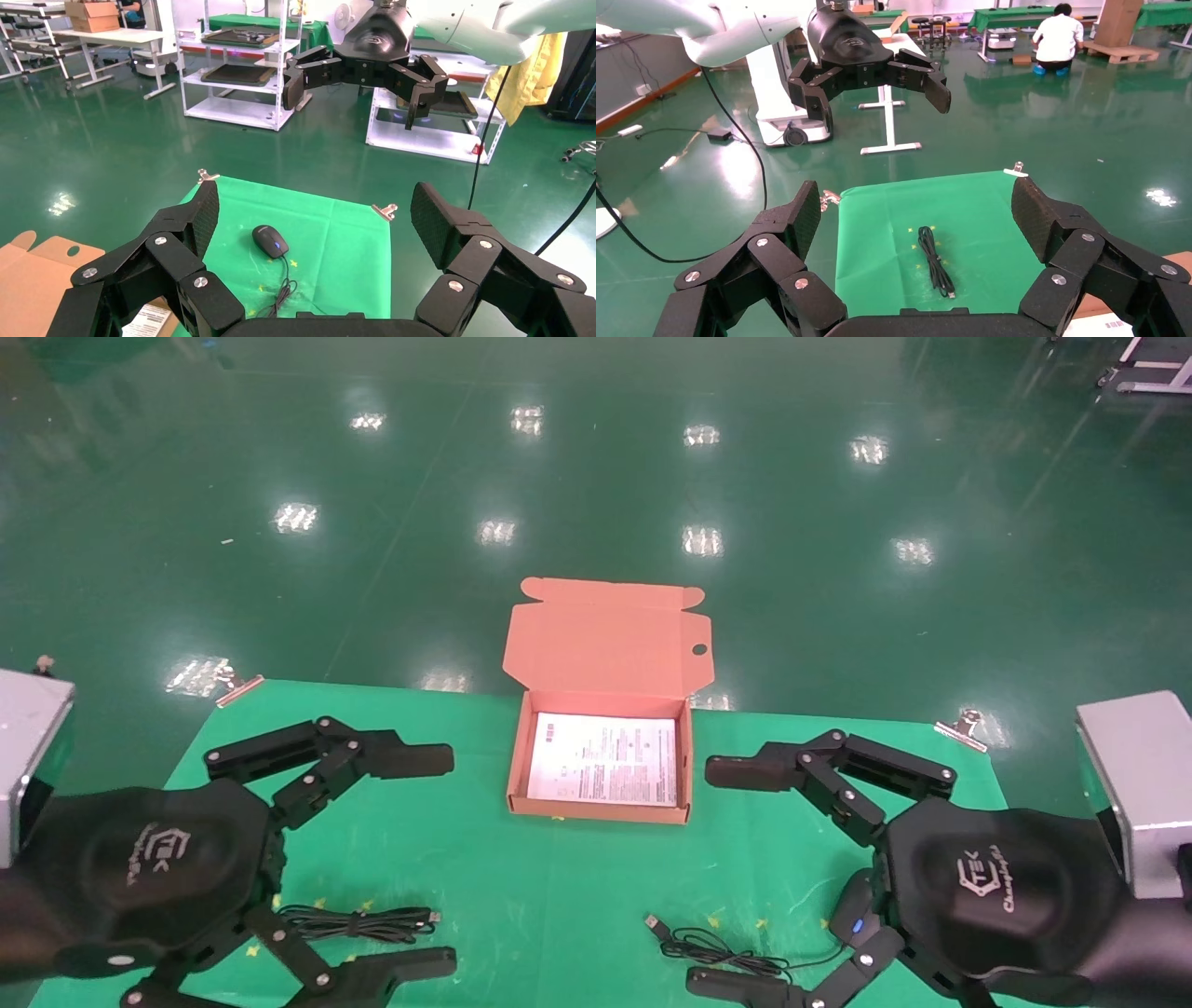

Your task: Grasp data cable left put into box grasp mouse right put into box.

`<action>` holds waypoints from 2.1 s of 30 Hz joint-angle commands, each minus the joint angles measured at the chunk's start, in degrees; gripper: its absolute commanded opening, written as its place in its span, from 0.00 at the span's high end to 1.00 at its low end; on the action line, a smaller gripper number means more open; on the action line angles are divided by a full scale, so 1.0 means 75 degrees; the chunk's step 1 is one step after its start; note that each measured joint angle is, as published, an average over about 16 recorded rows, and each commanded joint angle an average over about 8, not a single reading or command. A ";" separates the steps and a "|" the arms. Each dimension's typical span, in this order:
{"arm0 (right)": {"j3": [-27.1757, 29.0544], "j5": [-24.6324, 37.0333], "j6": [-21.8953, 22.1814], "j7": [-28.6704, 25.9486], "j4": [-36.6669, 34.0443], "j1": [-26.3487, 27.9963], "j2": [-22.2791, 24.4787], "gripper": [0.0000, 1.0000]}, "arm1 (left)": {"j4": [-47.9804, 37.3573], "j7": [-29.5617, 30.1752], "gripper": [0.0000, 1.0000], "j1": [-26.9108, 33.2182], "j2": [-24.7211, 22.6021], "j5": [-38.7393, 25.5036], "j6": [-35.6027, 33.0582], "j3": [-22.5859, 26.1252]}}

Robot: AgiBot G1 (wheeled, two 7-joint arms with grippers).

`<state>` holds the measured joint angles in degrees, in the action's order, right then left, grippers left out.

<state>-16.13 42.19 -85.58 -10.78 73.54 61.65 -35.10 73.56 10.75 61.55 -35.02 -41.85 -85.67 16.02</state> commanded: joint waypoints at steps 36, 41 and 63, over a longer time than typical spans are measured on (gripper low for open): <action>0.0001 -0.0002 -0.0001 0.0002 0.0000 -0.0001 0.0003 0.00 | -0.0004 0.0004 0.00 0.0011 -0.0005 -0.0030 0.0008 0.0011; -0.0034 0.0160 -0.0024 0.0081 0.0029 0.0027 0.0045 0.00 | 0.0011 0.0048 0.00 0.0057 0.0016 -0.0095 -0.0089 0.0074; -0.2417 0.4647 -0.0517 0.3145 0.0553 0.2053 -0.0197 0.00 | 0.0421 0.1005 0.00 0.2425 -0.0423 -0.4852 -0.0590 0.2764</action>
<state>-33.91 76.82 -89.25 12.08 77.64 76.52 -36.76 76.57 18.09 79.39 -38.44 -78.07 -89.75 37.02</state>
